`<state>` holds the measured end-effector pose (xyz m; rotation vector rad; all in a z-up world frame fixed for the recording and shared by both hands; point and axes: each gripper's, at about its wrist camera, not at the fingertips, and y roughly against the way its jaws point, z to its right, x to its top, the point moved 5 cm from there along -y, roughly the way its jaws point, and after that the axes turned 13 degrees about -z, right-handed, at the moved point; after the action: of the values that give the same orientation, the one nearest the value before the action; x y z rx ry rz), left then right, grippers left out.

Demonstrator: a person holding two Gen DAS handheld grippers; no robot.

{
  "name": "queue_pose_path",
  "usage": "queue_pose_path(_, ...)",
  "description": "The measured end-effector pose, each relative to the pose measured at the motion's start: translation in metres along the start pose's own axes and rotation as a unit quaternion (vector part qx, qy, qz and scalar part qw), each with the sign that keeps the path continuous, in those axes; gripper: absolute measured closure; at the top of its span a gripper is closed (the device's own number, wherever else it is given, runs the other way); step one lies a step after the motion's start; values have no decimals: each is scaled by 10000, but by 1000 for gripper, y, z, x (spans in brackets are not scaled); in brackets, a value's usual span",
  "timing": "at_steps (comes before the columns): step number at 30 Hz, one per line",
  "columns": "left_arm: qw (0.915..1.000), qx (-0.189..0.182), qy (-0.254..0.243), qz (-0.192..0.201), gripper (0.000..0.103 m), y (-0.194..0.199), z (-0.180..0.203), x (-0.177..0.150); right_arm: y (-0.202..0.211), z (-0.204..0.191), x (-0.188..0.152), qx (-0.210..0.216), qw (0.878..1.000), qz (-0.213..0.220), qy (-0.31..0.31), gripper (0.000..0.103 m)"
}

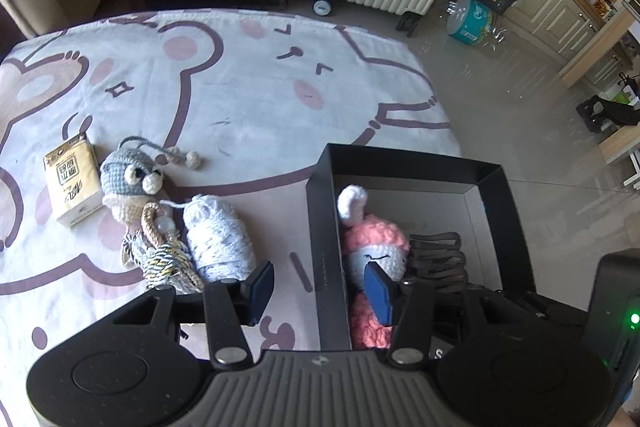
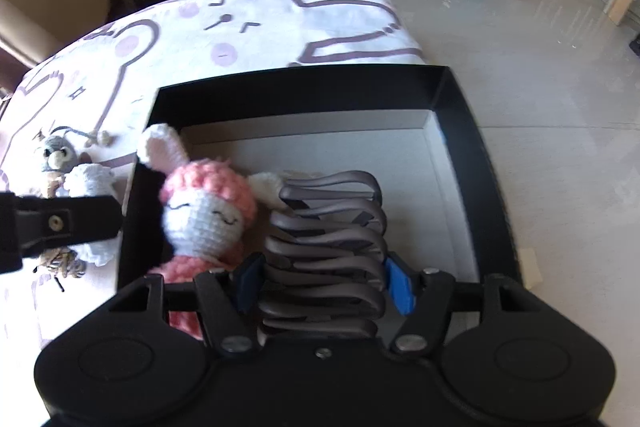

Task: Organize objects
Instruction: 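Lower the bunny and clip into the black box with both tools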

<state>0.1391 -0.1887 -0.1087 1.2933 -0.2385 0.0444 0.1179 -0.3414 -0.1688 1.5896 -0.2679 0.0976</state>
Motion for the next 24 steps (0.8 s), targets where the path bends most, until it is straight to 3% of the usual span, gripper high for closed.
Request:
queue_pose_path(4, 10000, -13, 13, -98, 52, -5, -1, -1, 1, -5, -3, 154, 9996, -91, 203, 37)
queue_pose_path(10, 9999, -21, -84, -140, 52, -8, 6, -3, 24, 11, -1, 479, 9983, 142, -298, 33)
queue_pose_path(18, 9994, 119, -177, -257, 52, -15, 8, -6, 22, 18, 4, 395, 9975, 168, -567, 45)
queue_pose_path(24, 9983, 222, -158, -524, 52, -28, 4, -11, 20, 17, 2, 623, 9966, -1, -532, 49)
